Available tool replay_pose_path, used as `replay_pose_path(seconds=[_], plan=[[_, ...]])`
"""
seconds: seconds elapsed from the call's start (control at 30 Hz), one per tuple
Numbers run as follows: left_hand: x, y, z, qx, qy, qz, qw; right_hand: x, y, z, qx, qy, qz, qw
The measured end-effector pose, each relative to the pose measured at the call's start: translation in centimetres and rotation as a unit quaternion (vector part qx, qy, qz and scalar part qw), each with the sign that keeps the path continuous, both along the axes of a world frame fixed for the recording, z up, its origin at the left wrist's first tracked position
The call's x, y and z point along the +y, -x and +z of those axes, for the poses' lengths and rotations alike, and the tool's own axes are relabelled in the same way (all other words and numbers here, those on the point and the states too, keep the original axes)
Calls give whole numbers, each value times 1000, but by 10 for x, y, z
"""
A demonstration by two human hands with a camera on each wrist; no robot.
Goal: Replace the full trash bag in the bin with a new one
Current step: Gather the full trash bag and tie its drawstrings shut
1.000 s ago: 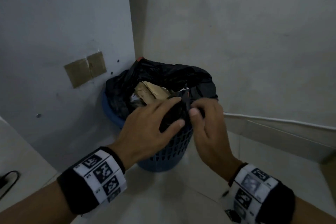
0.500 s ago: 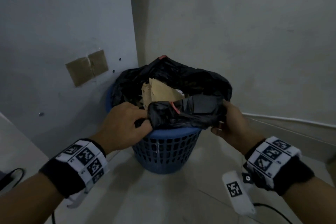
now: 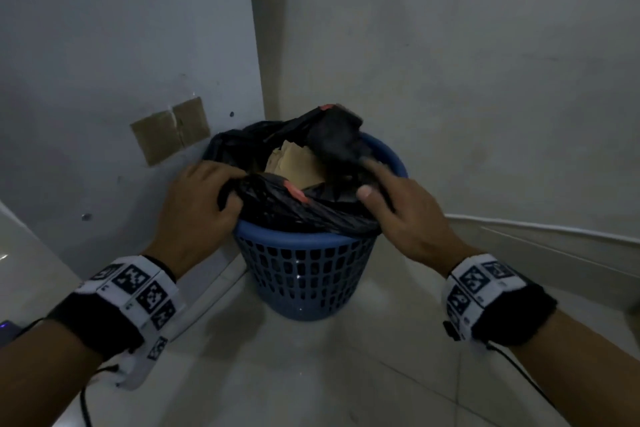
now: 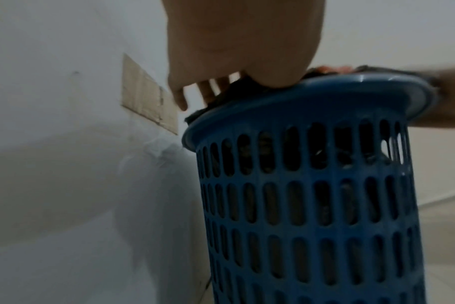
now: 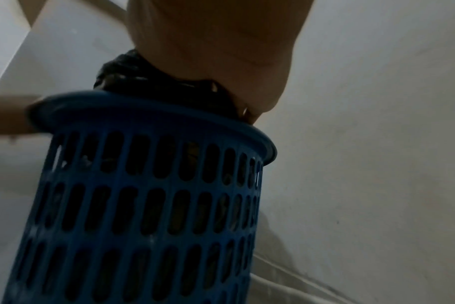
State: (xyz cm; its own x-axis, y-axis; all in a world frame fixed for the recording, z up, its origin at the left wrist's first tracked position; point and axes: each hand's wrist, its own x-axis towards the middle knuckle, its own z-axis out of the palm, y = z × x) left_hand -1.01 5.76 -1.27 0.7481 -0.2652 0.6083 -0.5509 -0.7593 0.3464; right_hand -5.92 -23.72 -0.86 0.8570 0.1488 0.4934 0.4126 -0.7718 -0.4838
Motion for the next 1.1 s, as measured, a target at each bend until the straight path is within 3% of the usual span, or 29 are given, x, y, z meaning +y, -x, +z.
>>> replay_pose_path(seconds=[0.07,0.1,0.2,0.3,0.4,0.47,0.57,0.63,0.7,0.8,0.93,1.1], plan=[[5,0,0,9,26,43,999,10,-2,-4,-43,131,-35,990],[5,1,0,4,41,43,998,17,-3,-3,-57,154,-55,985],[-3,13,1,-53,61,30,996,35,-3,0,-53,163,-102,980],[-19,27,5,-71,104,28,992,53,9,2,-121,198,-98,968],[-38,39,8,-25,159,-18,987,77,21,3,-52,222,-138,964],[-52,45,8,22,159,-32,986,87,29,4,-25,178,-109,978],[-66,47,3,55,153,-31,986,87,40,9,35,-1,4,999],[-68,42,0,69,157,-27,985,75,42,14,22,-75,-5,997],[-66,36,-4,83,165,-24,983,58,40,17,-24,-71,-53,996],[-60,29,-5,96,183,-25,978,30,35,12,-57,6,-97,994],[-49,13,4,119,202,-20,972,29,43,-2,-41,100,-96,989],[-50,2,20,141,168,-19,976,49,49,8,22,73,-91,993]])
